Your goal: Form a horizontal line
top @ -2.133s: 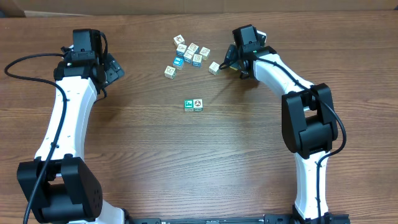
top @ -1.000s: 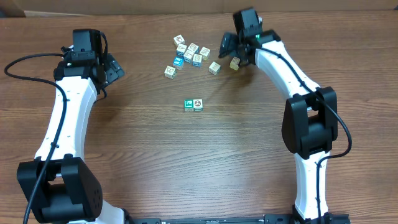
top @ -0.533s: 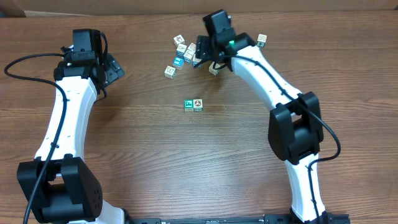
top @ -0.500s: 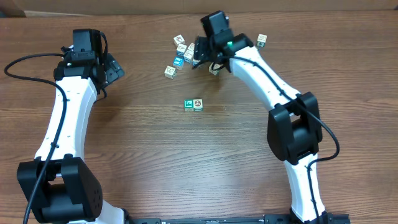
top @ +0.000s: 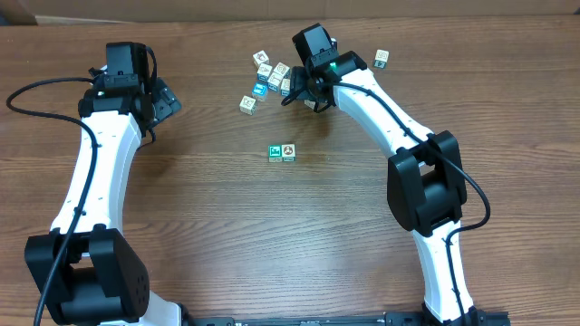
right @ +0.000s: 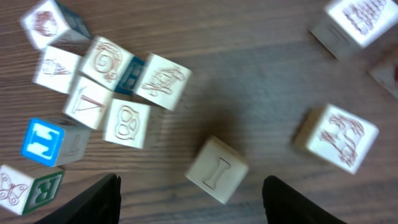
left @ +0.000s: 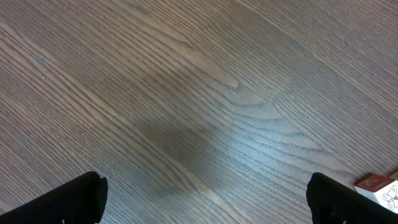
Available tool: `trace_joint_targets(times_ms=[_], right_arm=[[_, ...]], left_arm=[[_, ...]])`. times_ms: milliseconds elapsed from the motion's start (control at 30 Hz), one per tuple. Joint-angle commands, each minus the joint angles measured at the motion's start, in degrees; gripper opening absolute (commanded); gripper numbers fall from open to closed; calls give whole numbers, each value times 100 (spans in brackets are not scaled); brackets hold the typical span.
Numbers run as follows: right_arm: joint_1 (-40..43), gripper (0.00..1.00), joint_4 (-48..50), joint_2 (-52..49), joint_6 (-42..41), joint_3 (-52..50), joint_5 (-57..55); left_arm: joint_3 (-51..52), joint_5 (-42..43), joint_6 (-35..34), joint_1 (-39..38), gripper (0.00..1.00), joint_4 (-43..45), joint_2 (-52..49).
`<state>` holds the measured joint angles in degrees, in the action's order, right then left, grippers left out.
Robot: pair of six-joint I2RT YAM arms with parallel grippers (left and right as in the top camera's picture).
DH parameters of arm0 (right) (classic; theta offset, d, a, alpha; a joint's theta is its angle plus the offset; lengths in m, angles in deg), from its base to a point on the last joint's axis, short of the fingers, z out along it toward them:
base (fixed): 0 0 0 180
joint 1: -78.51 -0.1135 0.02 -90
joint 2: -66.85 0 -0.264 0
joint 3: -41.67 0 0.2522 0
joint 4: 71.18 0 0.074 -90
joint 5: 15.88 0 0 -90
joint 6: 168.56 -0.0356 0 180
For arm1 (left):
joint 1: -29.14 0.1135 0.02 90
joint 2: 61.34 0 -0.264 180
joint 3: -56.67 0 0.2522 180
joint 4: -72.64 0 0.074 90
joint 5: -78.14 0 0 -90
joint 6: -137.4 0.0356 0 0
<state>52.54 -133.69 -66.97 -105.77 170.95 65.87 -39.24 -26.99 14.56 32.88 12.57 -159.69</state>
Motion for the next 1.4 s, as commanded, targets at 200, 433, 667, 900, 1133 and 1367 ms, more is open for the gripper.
trace_joint_targets(times_ms=[200,433,667,900,1133,1367], right_arm=[[-2,100,-319,-92,-1185,-7,-306],[-11,96,-157,-103,-1198,-7,-310],[-28,73,-81,-376,-1204,-7,-306],[-33,64,131,-472,-1202,-7,-258],[-33,52,223,-474,-1202,-7,-111],[-11,41,-66,-472,-962,-4,-155]], left_arm=[[-35,15,7,-42,100,2,20],[-35,15,7,-42,100,2,20],[-35,13,7,-42,99,2,20],[-35,15,7,-42,100,2,20],[-35,15,7,-42,99,2,20],[-35,13,7,-42,100,2,20]])
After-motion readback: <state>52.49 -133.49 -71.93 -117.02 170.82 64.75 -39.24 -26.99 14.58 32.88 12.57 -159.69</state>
